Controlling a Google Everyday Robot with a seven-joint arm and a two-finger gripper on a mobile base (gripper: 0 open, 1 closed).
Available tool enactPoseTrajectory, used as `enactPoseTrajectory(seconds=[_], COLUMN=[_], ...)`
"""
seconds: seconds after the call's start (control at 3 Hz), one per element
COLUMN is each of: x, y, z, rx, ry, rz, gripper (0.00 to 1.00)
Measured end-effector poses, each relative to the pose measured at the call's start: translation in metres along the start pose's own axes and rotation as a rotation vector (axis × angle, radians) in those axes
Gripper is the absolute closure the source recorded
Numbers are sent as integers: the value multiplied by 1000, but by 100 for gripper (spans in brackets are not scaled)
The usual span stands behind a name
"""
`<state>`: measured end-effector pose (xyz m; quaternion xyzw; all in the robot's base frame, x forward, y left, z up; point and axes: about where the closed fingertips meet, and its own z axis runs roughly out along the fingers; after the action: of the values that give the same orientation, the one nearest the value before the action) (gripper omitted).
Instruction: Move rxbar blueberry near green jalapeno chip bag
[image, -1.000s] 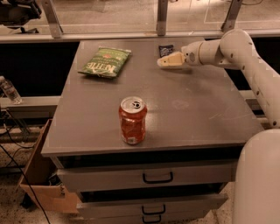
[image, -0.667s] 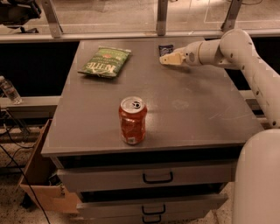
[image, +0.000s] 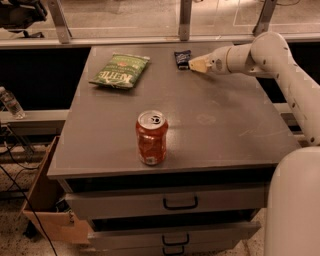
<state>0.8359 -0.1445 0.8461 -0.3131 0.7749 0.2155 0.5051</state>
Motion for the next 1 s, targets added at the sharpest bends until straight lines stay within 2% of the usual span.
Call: enactPoseTrajectory(seconds=[0.33, 0.67, 1.0], x=[-17, -53, -54], y=[6, 11, 11], z=[-4, -29, -30], rx=[-12, 11, 12], ry=[-15, -31, -31], rz=[-48, -156, -158], gripper=[100, 100, 100])
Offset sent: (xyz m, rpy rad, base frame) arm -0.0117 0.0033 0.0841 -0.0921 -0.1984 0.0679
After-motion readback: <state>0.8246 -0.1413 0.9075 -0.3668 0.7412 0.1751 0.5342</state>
